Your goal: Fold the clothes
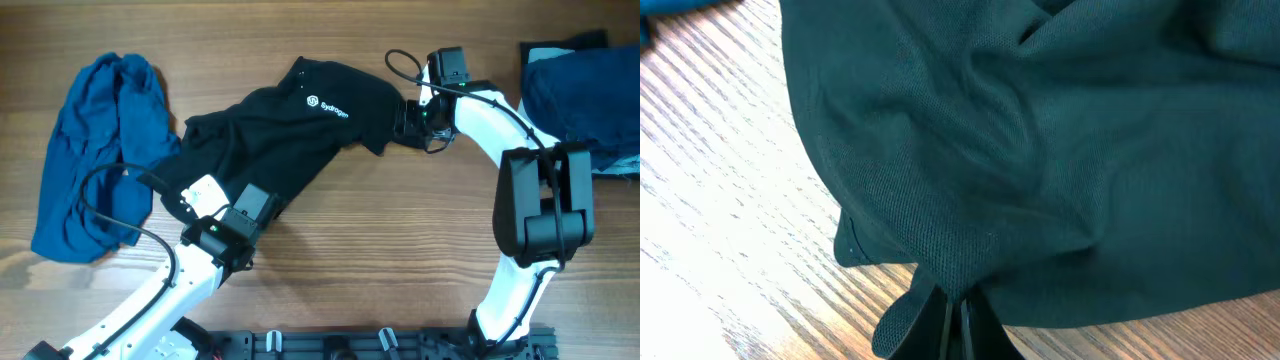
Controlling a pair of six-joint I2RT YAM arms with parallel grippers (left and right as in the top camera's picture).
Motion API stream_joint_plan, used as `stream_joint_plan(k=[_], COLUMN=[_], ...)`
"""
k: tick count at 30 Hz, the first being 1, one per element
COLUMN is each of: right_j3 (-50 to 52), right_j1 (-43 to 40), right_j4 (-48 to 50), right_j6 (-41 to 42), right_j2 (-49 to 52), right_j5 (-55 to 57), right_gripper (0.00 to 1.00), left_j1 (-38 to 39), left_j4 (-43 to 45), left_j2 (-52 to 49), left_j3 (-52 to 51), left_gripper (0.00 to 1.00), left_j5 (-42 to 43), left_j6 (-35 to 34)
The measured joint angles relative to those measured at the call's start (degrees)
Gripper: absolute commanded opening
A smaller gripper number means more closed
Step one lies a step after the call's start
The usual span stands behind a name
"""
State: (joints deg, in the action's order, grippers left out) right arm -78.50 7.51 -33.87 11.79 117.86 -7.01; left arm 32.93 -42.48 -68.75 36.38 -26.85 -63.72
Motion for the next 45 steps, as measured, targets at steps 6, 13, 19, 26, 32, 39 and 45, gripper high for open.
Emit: stream_joint_plan(k=[6, 13, 19, 26, 32, 39, 45], right_j3=[0.0, -0.1, -9.9, -26.2, -28.3, -28.3, -27.8], right_j1=[0.0, 1.1, 1.4, 1.3, -2.3, -9.4, -9.9], right_j4=[-2.6, -4.9, -16.6, -25.8, -28.5, -30.4, -34.5], right_j6=[-1.1, -0.5, -1.2, -1.8, -1.6, -1.4, -1.3], right_j2=[0.0, 0.0, -1.7, -15.2, -26.7, -33.2, -33.6], right_j5=[0.0, -0.3, -0.7, 0.0, 0.6, 1.0, -1.8], right_gripper=[0.12, 0.04, 0.04, 0.04, 0.04, 0.04, 0.27], left_j1=[0.0, 0.0, 0.0, 0.0, 0.0, 0.0, 0.0], left_j4=[0.0, 1.2, 1.7, -2.0, -8.6, -11.5, -12.1], left_j2=[0.0, 0.0, 0.0, 0.0, 0.0, 0.7, 1.5], left_j3=[0.0, 0.0, 6.4, 24.0, 35.0, 44.7, 45.7], left_gripper=[0.04, 0.04, 0.04, 0.04, 0.04, 0.04, 0.04], left_j5=[-0.4, -0.4, -0.9, -3.9, -6.8, -9.9, -10.2], left_j6=[0.0, 0.0, 6.1, 15.3, 20.6, 25.0, 26.0])
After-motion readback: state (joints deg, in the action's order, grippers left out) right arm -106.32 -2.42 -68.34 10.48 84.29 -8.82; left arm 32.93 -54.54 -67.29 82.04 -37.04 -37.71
